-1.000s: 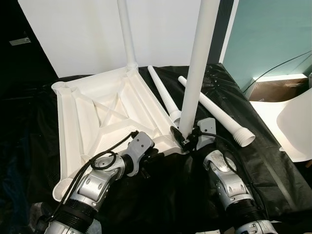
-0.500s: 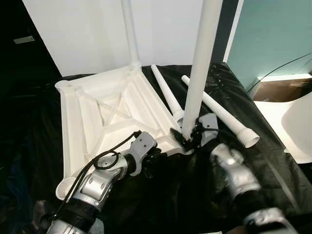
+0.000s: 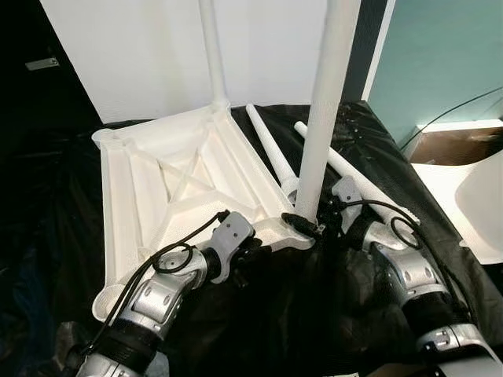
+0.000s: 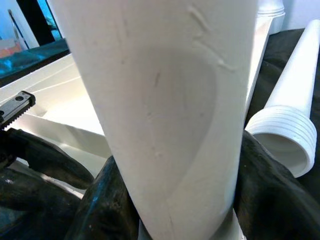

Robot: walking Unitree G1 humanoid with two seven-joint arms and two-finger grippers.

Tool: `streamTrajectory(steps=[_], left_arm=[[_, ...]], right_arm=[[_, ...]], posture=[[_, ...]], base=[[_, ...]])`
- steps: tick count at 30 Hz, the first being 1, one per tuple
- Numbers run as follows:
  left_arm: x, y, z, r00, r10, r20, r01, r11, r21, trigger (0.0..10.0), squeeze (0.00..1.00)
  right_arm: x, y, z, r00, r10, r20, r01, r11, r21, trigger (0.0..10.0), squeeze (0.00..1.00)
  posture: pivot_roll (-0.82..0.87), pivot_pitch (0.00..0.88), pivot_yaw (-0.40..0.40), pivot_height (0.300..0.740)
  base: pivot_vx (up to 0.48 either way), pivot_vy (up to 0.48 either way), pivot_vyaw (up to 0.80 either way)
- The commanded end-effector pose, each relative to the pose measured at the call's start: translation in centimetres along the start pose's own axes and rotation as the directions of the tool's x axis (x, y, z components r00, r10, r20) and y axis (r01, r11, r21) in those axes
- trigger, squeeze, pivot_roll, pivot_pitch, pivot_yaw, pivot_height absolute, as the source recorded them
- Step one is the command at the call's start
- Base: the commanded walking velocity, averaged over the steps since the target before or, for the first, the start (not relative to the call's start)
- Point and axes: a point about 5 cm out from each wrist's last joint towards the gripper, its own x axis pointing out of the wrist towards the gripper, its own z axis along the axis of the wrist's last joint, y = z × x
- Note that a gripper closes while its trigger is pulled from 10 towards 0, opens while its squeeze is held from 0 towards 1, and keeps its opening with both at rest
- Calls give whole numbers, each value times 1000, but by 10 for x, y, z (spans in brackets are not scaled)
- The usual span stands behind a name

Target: Building children table

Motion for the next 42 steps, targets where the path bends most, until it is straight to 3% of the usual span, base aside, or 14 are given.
streamTrajectory(steps=[1, 12, 13, 14, 18, 19, 21, 22, 32, 33, 34, 36, 37, 42], left_arm=[[2, -11, -18, 994, -89, -70, 85, 995, -57, 10000, 0], [-2, -10, -18, 995, -70, -68, 66, 996, -63, 10000, 0], [-2, -10, -19, 995, -68, -69, 63, 996, -64, 10000, 0], [-3, -10, -19, 995, -66, -70, 62, 996, -65, 10000, 0], [-3, -10, -19, 995, -66, -72, 62, 996, -64, 10000, 0], [-3, -9, -18, 995, -67, -72, 62, 996, -63, 10000, 0], [-2, -9, -17, 995, -67, -70, 62, 996, -62, 10000, 0], [-1, -8, -17, 995, -67, -69, 63, 996, -60, 10000, 0], [-1, -9, -17, 995, -69, -68, 65, 996, -62, 10000, 0], [-1, -9, -17, 995, -67, -69, 63, 996, -62, 10000, 0], [-1, -9, -16, 996, -65, -66, 61, 996, -62, 10000, 0], [-1, -9, -16, 996, -65, -64, 61, 996, -62, 10000, 0], [-1, -9, -16, 996, -64, -63, 60, 996, -63, 10000, 0], [-1, -11, -17, 996, -65, -64, 61, 996, -71, 10000, 0]], right_arm=[[6, 17, -11, 999, 46, -15, -45, 998, 54, 0, 0], [9, 25, -17, 886, -456, 84, 435, 881, 189, 0, 0], [8, 26, -18, 870, -486, 78, 466, 865, 186, 3451, 0], [8, 25, -18, 871, -487, 66, 470, 865, 174, 10000, 0], [9, 22, -17, 882, -468, 59, 455, 877, 156, 10000, 0], [9, 20, -15, 900, -430, 70, 417, 896, 150, 10000, 1000], [10, 20, -13, 923, -378, 76, 367, 921, 129, 10000, 1000], [12, 19, -10, 950, -301, 86, 294, 952, 88, 10000, 0], [4, -1, 5, 999, -5, 42, 8, 998, -68, 10000, 0], [3, -3, 6, 999, 8, 34, -6, 997, -71, 8863, 0], [2, -4, 5, 999, 26, 26, -24, 998, -63, 3098, 0], [1, -4, 5, 999, 30, 24, -29, 998, -60, 3098, 0], [1, -2, 3, 999, 31, 22, -30, 998, -47, 0, 0], [8, 11, -8, 1000, 9, 14, -10, 999, 31, 0, 0]], posture=[[86, 0, 58, 740], [109, 0, 41, 740], [108, 0, 42, 740], [108, 0, 42, 740], [108, 0, 42, 740], [98, 0, 45, 740], [97, 0, 44, 740], [97, 0, 44, 740], [95, 0, 42, 740], [98, 0, 38, 740], [101, 0, 37, 740], [101, 0, 37, 740], [103, 0, 33, 740], [105, 0, 35, 740]], base=[[0, 0, 0], [0, 0, 0], [0, 0, 0], [0, 0, 0], [0, 0, 0], [0, 0, 0], [0, 0, 0], [0, 0, 0], [0, 0, 0], [0, 0, 0], [0, 0, 0], [0, 0, 0], [0, 0, 0], [0, 0, 0]])
